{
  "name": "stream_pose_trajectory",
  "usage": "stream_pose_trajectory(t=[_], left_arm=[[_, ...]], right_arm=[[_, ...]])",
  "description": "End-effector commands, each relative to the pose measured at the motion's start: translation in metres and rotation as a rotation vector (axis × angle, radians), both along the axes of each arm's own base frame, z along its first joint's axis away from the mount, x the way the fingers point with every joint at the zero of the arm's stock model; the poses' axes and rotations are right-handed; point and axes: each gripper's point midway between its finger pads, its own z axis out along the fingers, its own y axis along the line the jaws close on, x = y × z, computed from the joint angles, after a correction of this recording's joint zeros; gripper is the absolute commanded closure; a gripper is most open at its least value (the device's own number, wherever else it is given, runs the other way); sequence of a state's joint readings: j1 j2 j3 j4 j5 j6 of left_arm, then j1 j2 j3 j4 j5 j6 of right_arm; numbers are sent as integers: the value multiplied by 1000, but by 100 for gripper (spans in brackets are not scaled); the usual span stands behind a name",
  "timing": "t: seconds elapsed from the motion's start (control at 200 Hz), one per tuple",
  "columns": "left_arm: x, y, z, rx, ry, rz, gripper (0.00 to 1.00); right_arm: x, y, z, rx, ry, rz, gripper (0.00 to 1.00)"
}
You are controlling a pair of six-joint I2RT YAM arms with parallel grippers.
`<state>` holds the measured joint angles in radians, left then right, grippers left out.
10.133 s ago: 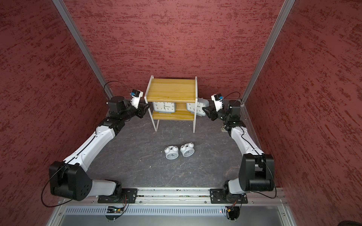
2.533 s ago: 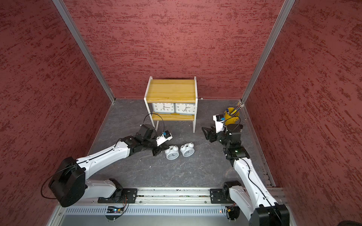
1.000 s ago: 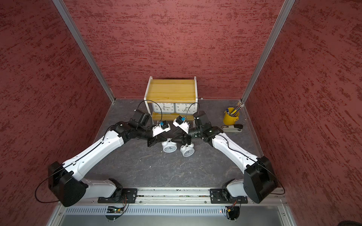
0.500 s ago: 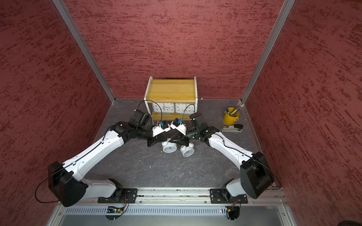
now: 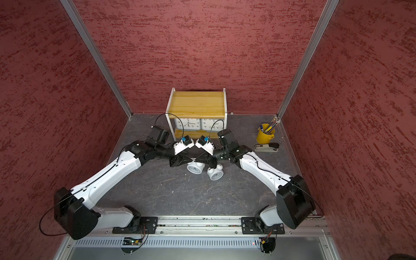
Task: Place the alarm clocks on the shelf by style
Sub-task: Pick up the alarm from the center of the board.
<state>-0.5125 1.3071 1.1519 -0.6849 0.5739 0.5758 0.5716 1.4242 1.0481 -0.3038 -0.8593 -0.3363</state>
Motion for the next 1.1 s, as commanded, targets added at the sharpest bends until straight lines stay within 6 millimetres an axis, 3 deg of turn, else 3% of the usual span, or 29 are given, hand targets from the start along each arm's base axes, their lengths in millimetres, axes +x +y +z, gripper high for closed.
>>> stream_pose_trajectory(t=[0.0,0.12,0.346,0.867,1.097], left_arm=[[6,5,17,-77,-42,36,32],[-1,12,12,-89,-50,31,11],[-31,10,6,-132,-52,-95,3],[-45,-7,0,-158,2,-193,12],[-53,-9,1,-170,5,-235,35]], right_arm=[[0,-2,41,69,-116,-8,100],[-5,-9,59,111,-125,9,100],[-25,-13,76,139,-109,108,100],[-38,-12,88,172,-74,186,100],[-34,-11,85,164,-74,173,100]])
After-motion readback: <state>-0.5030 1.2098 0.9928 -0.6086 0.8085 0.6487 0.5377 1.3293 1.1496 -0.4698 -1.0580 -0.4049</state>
